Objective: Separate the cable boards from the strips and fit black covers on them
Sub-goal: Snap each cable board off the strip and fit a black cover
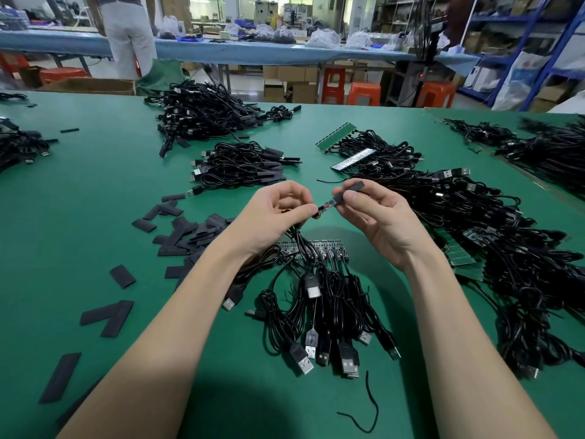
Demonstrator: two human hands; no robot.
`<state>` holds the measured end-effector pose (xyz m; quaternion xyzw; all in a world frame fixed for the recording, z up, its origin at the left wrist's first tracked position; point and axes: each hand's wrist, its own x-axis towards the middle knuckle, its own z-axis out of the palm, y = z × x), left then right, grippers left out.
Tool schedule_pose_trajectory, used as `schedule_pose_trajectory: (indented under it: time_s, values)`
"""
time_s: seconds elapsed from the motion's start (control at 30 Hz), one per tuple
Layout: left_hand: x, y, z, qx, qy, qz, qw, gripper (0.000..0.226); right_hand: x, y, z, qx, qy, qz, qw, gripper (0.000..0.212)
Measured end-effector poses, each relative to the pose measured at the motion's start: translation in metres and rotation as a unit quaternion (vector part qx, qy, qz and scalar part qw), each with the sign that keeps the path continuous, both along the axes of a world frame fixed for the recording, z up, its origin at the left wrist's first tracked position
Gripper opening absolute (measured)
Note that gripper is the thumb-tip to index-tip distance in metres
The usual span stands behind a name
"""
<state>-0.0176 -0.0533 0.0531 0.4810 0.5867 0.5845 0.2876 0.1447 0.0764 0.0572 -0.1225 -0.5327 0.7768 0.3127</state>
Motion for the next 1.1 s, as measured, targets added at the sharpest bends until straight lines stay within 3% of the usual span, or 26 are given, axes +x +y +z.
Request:
schedule_pose_trajectory:
  time_s: [0.3,0.53,0.67,0.9,1.1]
  values:
    - [-0.005,-0.007,0.002,-0.019,0.038,0.020,0.999,0.011,-0.007,-0.006,-0.007,0.033,-0.019,0.017,0.999,0.020]
    - [-0.003,-0.001,-0.001,0.027,0.034,0.030,0.999,0.007,-0.012,-0.006,-0.011,-0.022,0.007,0.008,1.000,0.020]
    - [-0.002,0.001,-0.005,0.032,0.116,0.043,0.992,0.010,-0.013,-0.005,-0.012,-0.040,0.006,-0.009,0.999,0.023]
    - [0.001,0.000,-0.006,0.057,0.144,0.068,0.986,0.004,-0.017,-0.009,-0.014,-0.062,0.007,-0.021,0.998,0.023]
    - [0.001,-0.003,-0.004,0.066,0.127,0.059,0.988,0.006,-0.016,-0.010,-0.013,-0.056,-0.004,0.014,0.998,0.022]
